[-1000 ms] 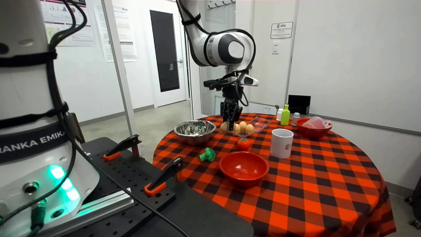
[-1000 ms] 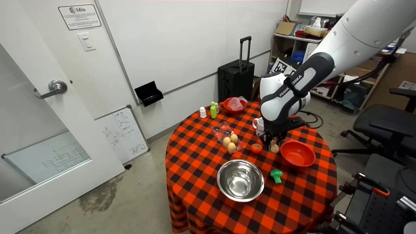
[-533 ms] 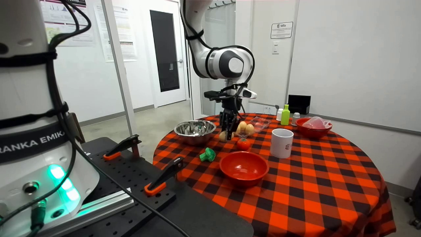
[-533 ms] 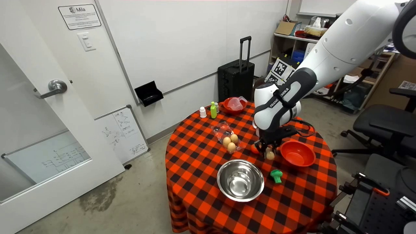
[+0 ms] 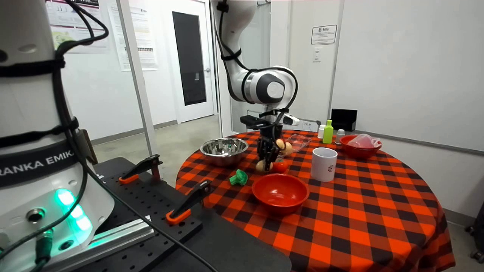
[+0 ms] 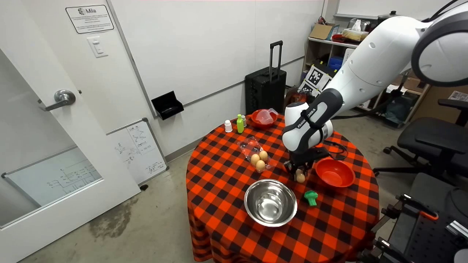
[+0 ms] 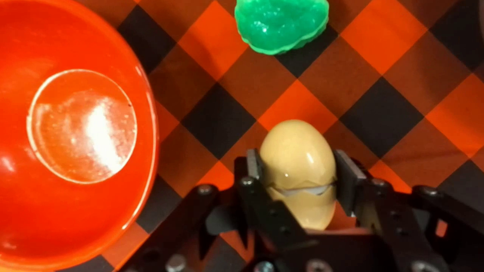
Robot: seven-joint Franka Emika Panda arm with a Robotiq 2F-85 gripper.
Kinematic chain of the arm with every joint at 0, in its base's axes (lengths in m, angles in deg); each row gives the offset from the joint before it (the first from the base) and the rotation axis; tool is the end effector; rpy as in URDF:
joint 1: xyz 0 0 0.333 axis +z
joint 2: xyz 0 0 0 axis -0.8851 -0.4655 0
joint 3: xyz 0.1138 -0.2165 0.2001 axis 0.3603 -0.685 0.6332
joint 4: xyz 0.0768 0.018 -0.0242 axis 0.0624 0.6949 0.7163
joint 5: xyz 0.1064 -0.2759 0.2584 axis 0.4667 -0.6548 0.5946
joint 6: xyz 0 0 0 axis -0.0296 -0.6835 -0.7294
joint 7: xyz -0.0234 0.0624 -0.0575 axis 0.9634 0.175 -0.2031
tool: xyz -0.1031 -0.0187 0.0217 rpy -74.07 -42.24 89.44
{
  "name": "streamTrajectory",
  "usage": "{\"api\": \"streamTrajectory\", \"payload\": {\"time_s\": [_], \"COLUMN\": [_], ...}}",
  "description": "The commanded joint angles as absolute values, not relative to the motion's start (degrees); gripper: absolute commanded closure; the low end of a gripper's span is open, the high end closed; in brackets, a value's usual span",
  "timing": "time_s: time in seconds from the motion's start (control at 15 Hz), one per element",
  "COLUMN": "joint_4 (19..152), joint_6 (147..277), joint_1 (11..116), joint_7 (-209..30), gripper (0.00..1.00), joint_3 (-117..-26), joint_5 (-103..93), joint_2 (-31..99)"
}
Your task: Take the yellow object from the orange bowl and place it on the table
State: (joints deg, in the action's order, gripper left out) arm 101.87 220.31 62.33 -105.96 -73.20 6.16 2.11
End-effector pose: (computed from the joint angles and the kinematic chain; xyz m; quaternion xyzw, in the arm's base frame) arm 0.5731 -0.0577 0.0347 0.9540 -0.2738 -0.1213 0.0173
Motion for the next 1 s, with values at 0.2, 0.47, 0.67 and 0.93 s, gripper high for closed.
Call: {"api": "streamTrajectory", "payload": {"time_s": [0.2, 0.47, 0.67, 0.93], "joint_4": [97.8, 97.0, 97.3, 98.5], "joint_6": [219.9, 219.6, 219.9, 220.5], "joint_1": [61.6, 61.4, 61.4, 61.2], "joint_7": [-105.7, -105.7, -105.8, -105.8], "gripper": [0.77, 0.27, 0.07, 0.00], "joint_3": [-72.2, -72.2, -72.2, -72.3], "joint_5": [8.5, 9.0, 9.3, 9.7], "joint_2": [-1.8, -2.7, -2.6, -1.4]}}
